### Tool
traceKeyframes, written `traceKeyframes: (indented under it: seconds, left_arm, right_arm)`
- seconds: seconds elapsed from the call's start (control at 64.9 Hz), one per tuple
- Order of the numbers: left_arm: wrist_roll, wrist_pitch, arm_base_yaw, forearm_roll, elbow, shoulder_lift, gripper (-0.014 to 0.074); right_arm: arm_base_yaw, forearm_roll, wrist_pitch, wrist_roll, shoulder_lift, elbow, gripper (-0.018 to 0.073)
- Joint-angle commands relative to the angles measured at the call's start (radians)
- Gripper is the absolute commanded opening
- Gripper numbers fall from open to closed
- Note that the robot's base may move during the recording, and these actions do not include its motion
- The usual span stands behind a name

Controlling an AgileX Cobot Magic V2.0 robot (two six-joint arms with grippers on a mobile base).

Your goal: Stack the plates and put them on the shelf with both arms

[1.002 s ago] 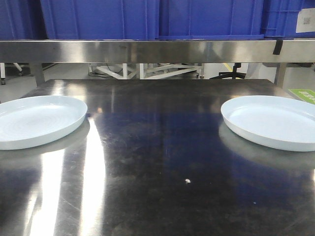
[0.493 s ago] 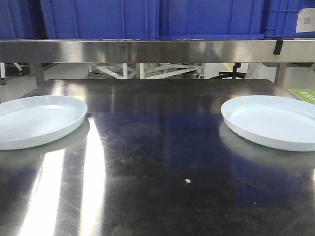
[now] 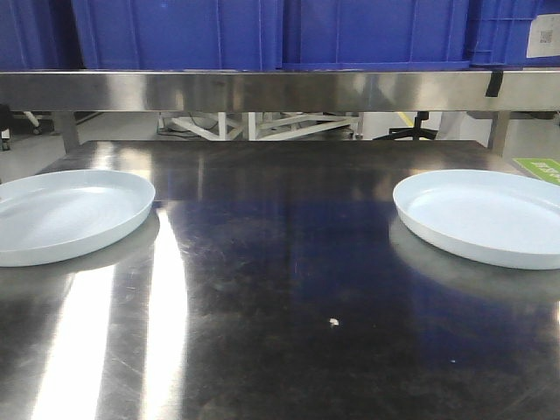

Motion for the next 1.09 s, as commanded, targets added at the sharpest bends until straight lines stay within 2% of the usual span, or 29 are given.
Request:
traceKeyframes:
  seconds: [0.0, 0.601, 0.894, 1.002, 1.079]
  left_arm:
    - [-0.009, 0.000, -0.001, -0.014, -0.033, -0.041, 0.0393]
    - [-0.009, 0.034, -0.001, -0.014, -0.041, -0.035, 0.0172]
    - [-0.009, 0.099, -0.001, -0.014, -0.041, -0.035, 0.0083]
    - [-0.009, 0.109, -0.001, -0.046, -0.041, -0.035, 0.0083]
    - [-0.009, 0.117, 0.001, -0.111, -0.041, -0.035, 0.0083]
  right_arm:
    - [0.000, -0.006, -0.093, -0.001, -0.018, 0.000, 0.0054]
    - [0.000, -0.006, -0.093, -0.001, -0.018, 0.000, 0.0054]
    - [0.000, -0.006, -0.093, -0.001, -0.018, 0.000, 0.0054]
    - [0.000, -0.006, -0.093, -0.001, -0.018, 0.000, 0.0054]
    - [0.000, -0.006, -0.093, -0.001, -0.018, 0.000, 0.0054]
